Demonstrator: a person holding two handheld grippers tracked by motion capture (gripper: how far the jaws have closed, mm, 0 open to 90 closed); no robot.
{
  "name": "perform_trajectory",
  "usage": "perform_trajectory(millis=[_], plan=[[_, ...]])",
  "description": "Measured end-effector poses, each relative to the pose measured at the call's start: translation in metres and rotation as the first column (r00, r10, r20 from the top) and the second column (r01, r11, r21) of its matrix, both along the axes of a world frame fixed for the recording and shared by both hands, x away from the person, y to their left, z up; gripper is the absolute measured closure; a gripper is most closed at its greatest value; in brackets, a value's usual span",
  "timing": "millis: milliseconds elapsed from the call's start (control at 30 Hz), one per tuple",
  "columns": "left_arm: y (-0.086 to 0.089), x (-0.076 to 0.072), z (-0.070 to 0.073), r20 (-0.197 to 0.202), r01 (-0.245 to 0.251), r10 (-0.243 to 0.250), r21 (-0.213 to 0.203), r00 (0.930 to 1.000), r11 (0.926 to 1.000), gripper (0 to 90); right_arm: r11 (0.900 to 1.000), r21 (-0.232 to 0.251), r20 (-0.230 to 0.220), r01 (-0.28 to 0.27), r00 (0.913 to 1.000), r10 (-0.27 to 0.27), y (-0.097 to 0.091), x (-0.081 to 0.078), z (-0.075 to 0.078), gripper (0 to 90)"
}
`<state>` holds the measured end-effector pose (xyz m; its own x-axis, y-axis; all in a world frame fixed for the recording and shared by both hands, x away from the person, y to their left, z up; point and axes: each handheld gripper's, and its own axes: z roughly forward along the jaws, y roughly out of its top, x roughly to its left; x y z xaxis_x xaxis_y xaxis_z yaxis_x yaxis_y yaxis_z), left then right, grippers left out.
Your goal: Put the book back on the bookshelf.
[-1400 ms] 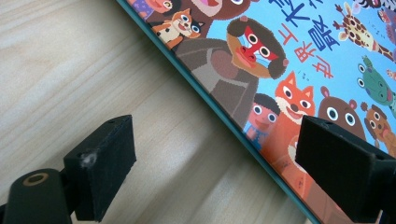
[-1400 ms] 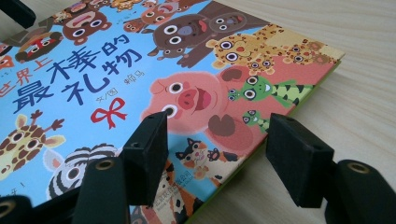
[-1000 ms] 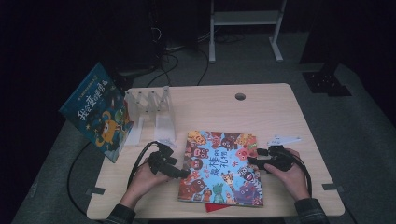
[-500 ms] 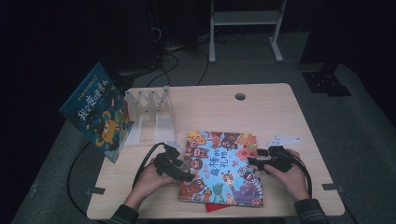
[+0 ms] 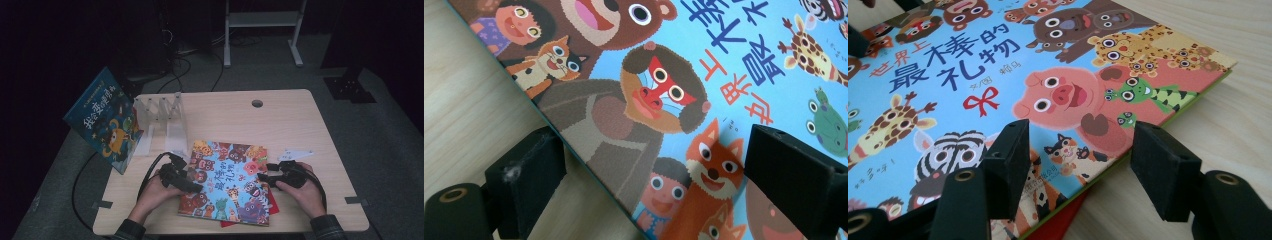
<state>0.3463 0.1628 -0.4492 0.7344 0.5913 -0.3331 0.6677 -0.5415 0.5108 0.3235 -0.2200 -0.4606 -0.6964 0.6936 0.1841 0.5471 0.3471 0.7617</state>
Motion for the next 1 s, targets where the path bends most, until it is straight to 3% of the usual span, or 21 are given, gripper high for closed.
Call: perform_trajectory(millis=[367,467,500,667,900,1000], plan=[[0.012,0.002,-0.001,-0.004,-0.023,0.023,-0.011,0.9997,0.9997,8.8,0.9987,-0.003,0.001,-0.05,0.9987,0.05,0.01,-0.007,0.001,42.0],[0.013,0.003,-0.002,-0.006,-0.021,0.021,-0.016,0.9998,0.9996,8.8,0.9984,0.004,0.01,-0.057,0.9983,0.057,0.005,-0.007,0.002,53.7],[0.013,0.003,-0.003,-0.005,-0.02,0.02,-0.019,0.9998,0.9996,8.8,0.999,0.005,0.017,-0.045,0.9988,0.045,0.001,-0.007,0.003,63.7],[0.015,0.005,-0.004,-0.005,-0.026,0.026,-0.028,0.9996,0.9993,8.8,0.9998,0.008,0.023,-0.018,0.9996,0.018,-0.008,-0.006,0.006,75.7],[0.016,0.006,-0.005,-0.011,-0.023,0.022,-0.043,0.9997,0.9988,8.7,0.9975,0.019,0.026,-0.068,0.9974,0.068,-0.004,-0.009,0.008,79.8],[0.016,0.008,-0.007,-0.014,-0.018,0.018,-0.058,0.9997,0.9981,8.1,0.9965,-0.01,0.021,-0.083,0.9963,0.083,0.0,-0.01,0.006,81.1]])
